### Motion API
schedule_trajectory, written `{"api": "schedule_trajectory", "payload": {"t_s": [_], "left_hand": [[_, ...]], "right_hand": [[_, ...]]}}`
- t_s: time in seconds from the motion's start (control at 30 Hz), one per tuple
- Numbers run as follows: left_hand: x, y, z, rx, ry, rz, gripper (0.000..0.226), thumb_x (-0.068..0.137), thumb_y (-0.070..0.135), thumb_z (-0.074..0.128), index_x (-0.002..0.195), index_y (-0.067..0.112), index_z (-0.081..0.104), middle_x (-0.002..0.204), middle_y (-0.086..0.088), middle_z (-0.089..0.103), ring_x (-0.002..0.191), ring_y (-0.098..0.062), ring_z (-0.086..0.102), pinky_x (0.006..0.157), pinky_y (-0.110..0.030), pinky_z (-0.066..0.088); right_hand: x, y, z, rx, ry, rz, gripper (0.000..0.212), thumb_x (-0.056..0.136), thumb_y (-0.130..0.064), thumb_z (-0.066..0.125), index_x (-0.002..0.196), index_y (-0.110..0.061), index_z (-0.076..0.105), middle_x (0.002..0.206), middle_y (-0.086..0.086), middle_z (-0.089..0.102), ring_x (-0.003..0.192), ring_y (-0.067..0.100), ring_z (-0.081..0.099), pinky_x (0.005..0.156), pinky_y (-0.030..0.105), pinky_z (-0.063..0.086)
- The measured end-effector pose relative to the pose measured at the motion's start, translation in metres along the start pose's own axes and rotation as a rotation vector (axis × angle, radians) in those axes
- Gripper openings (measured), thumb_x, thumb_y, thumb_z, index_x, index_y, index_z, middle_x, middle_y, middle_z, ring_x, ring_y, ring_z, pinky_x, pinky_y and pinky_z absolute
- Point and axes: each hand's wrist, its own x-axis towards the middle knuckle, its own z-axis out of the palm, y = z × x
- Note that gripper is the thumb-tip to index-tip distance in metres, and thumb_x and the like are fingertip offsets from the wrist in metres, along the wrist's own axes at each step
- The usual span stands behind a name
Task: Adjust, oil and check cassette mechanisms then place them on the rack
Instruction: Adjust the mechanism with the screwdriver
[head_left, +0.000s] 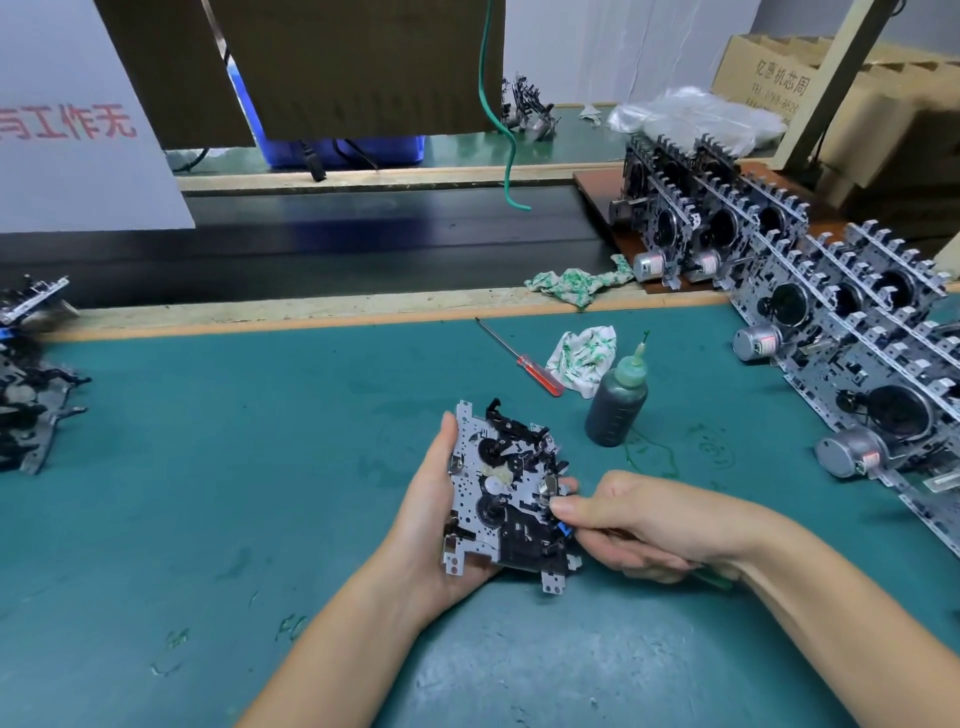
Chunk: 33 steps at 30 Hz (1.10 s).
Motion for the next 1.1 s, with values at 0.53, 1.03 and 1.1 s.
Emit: {"api": "schedule_trajectory", "payload": {"t_s": [0.53, 1.03, 1.1], "left_hand": [[-0.004, -0.001, -0.002, -0.019, -0.043, 0.002, 0.082, 0.087, 0.07, 0.03, 0.117, 0.002, 0.065, 0.121, -0.024, 0.062, 0.104, -0.032, 0.065, 0.091, -0.043, 0.047], [0.001, -0.004, -0.001, 0.005, -0.017, 0.021, 0.078, 0.087, 0.07, 0.031, 0.096, 0.006, 0.076, 0.11, -0.022, 0.068, 0.092, -0.03, 0.07, 0.073, -0.035, 0.059], [0.001, -0.004, -0.001, 0.009, -0.012, 0.026, 0.077, 0.087, 0.069, 0.032, 0.092, 0.006, 0.077, 0.107, -0.021, 0.069, 0.089, -0.03, 0.07, 0.07, -0.035, 0.058]], "right_hand": [[-0.006, 0.0, 0.006, 0.099, 0.12, -0.032, 0.071, 0.099, -0.036, 0.037, 0.03, -0.021, 0.042, 0.025, -0.004, 0.024, 0.027, 0.012, 0.019, 0.035, 0.019, 0.021], [-0.004, 0.004, 0.005, 0.014, 0.078, 0.027, 0.061, 0.098, -0.043, 0.038, 0.043, -0.017, 0.036, 0.029, -0.002, 0.022, 0.026, 0.011, 0.016, 0.035, 0.015, 0.017], [-0.005, 0.005, 0.004, 0.008, 0.066, 0.037, 0.061, 0.098, -0.044, 0.039, 0.043, -0.017, 0.036, 0.029, -0.003, 0.022, 0.026, 0.01, 0.017, 0.035, 0.014, 0.017]]}}
